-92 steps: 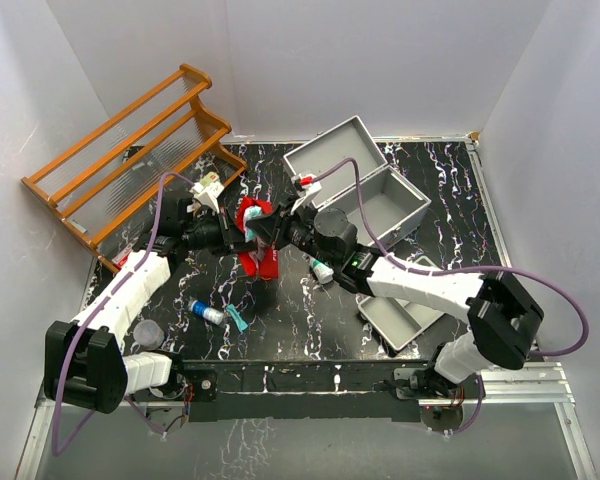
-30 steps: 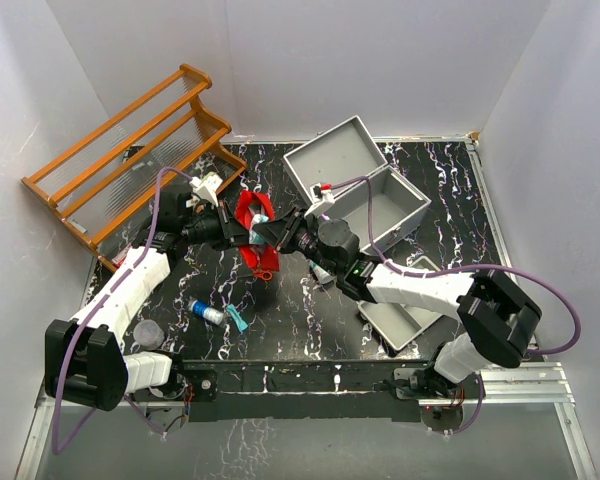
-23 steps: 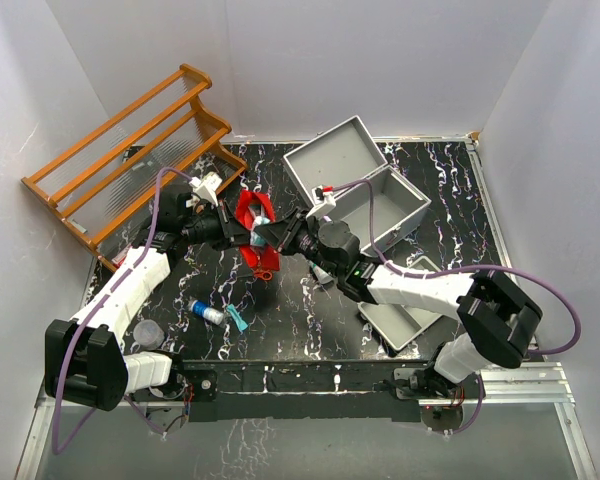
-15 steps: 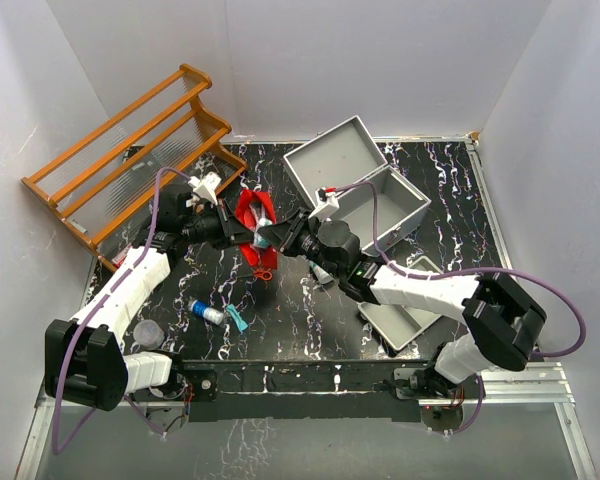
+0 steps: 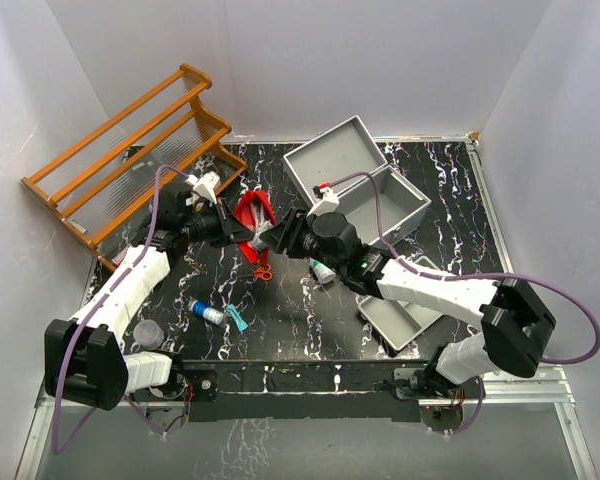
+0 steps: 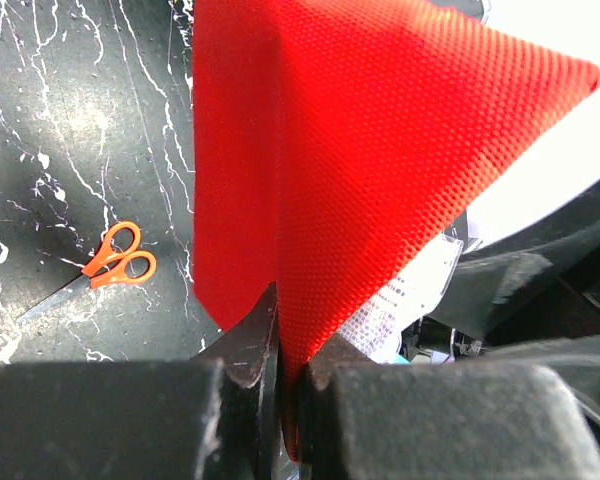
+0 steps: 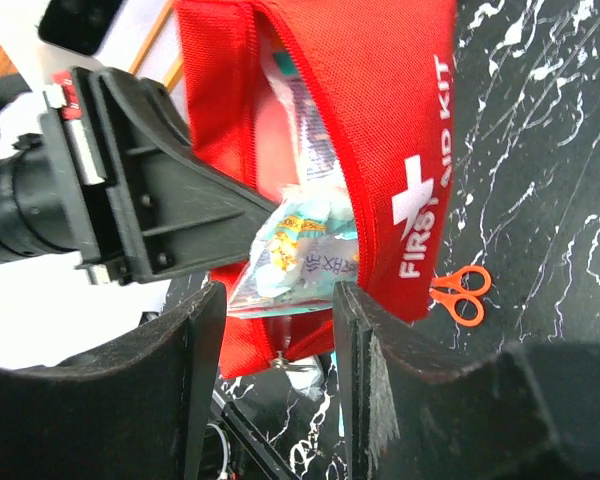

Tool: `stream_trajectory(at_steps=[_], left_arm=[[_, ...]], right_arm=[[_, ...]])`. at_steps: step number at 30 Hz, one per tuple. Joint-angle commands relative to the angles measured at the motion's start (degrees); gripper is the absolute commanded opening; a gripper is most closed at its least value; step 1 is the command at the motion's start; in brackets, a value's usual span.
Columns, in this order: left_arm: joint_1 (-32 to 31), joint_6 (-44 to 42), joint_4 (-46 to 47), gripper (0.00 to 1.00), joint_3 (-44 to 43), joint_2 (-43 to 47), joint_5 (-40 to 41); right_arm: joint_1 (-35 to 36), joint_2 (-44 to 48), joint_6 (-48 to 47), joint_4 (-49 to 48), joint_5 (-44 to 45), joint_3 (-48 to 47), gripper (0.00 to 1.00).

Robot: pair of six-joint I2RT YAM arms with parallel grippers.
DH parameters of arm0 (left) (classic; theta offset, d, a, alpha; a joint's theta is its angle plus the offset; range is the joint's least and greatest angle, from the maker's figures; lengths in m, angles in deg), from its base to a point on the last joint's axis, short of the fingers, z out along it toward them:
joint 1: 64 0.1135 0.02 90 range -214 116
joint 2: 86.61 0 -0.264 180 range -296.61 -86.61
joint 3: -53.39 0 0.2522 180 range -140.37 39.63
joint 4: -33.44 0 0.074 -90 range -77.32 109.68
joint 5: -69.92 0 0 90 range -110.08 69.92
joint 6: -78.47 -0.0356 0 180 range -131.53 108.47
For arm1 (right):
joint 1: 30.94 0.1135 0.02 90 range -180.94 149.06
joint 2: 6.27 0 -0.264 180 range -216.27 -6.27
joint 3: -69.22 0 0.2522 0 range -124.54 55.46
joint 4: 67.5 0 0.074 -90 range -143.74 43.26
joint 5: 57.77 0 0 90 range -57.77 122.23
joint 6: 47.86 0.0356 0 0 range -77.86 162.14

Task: Organize the medicine kit

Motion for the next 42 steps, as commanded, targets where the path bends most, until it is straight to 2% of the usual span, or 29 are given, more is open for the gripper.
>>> stream_trajectory(at_steps=[1, 6, 16, 24, 31, 34, 38, 42], left_arm=[[-0.17, -1.64, -0.6, 0.0, -2.37, -0.03, 0.22], [-0.16, -1.95, -0.7, 0.0, -2.18, -0.45, 0.32], [-0.18, -2.25, -0.96, 0.0, -1.96, -0.9, 0.49], [-0.18, -2.5, -0.85, 0.0, -1.23, -1.08, 0.25], [-0.16, -2.6, -0.96, 0.0, -0.88, -0.76, 0.56], [-0.15, -2.54, -1.13, 0.0, -0.85, -0.72, 0.72], [-0.13, -2.51, -1.42, 0.0, -0.97, -0.79, 0.97], [-0.15, -2.36, -1.84, 0.0, -1.37, -1.0, 1.4]], right_arm=[[-0.24, 1.93, -4.69, 8.4, -0.93, -7.2, 0.45], [-0.11, -1.64, -4.77, 17.1, -3.12, -13.29, 0.44], [1.85, -11.44, -4.58, 33.12, 4.67, -28.35, 0.42], [2.08, -15.83, -3.33, 33.46, 5.27, -32.99, 0.42], [2.08, -17.67, 0.34, 35.34, 9.32, -34.9, 0.42], [2.13, -17.67, 0.01, 34.84, 9.15, -33.96, 0.37], [2.13, -17.36, -1.83, 34.56, 7.96, -32.31, 0.21], [2.08, -14.42, -5.32, 29.68, 5.66, -27.14, 0.16]])
